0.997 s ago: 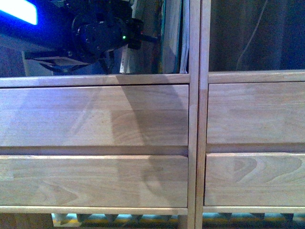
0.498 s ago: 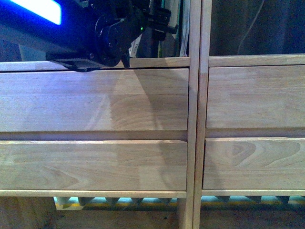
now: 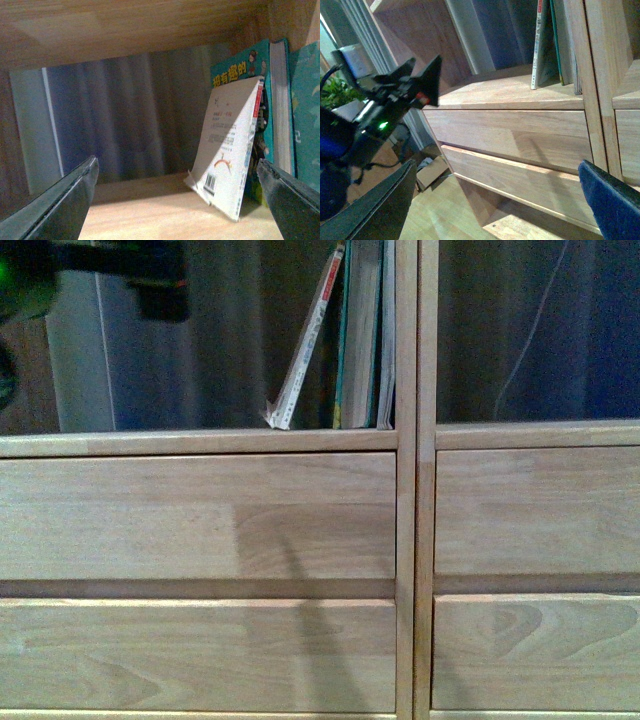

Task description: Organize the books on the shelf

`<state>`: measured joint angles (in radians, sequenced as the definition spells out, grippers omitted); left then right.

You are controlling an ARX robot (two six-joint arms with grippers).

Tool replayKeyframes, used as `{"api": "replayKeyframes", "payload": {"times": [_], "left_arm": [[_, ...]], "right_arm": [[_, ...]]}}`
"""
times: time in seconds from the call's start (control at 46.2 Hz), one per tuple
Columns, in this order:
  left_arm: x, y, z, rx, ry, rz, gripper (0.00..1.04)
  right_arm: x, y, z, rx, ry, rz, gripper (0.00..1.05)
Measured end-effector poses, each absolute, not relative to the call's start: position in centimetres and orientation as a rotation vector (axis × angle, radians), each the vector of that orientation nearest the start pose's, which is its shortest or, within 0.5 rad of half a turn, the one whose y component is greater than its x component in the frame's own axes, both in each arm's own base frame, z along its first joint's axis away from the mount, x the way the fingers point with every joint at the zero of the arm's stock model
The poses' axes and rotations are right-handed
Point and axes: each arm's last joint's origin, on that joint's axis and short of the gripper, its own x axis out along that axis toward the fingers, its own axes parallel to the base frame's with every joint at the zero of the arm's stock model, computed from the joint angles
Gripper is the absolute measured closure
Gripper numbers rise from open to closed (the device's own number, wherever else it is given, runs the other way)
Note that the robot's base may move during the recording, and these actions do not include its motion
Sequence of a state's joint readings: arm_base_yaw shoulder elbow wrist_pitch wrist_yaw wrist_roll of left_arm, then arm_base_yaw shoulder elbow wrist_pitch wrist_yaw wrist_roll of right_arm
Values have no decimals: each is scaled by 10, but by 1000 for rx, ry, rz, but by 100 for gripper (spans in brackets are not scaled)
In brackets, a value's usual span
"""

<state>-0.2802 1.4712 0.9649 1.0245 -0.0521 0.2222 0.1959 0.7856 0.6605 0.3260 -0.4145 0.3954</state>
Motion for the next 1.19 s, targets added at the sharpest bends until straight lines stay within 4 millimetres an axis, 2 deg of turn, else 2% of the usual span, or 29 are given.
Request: {"api": "replayKeyframes", "payload": {"times": [0.108,0.173,0.195,0.238,0.303,0.347,0.39,0.412,0.455,0.498,0.542,0.585,0.693,0.823,0.932,1.192], "left_arm": [[268,-53,330,105,-468,-162,7],[248,-43,322,73,-431,-190,7],[235,-39,317,58,-415,-221,7],[208,-35,307,26,-386,-307,7],[178,-33,295,3,-383,-393,7],[165,-32,292,-7,-404,-415,7],[158,-31,297,-27,-376,-331,12],[155,-30,300,-45,-295,-224,18],[150,-25,293,-44,-170,-83,27],[147,-21,271,-24,-42,-14,39],[146,-19,257,-16,-4,-7,47],[144,-18,246,-11,16,-10,55],[135,-13,231,-11,-1,-9,80],[130,-3,217,-8,6,-17,102],[126,-1,207,-8,4,-7,102],[117,-1,191,-8,-5,-5,102]], "right_arm": [[171,46,338,359,-80,640,7],[171,46,338,359,-80,639,7],[171,46,338,359,-80,640,7],[171,46,338,359,-80,640,7],[171,46,338,359,-80,640,7],[171,46,338,359,-80,639,7],[171,46,338,359,-80,638,7],[171,46,338,359,-80,640,7],[171,46,338,343,-81,602,8],[167,47,332,276,-33,376,18],[164,41,318,176,-11,177,26],[161,35,304,111,-5,60,34],[151,24,271,39,2,3,59],[144,19,249,19,8,16,79],[137,13,230,9,13,5,102],[125,1,202,6,13,3,102]]}}
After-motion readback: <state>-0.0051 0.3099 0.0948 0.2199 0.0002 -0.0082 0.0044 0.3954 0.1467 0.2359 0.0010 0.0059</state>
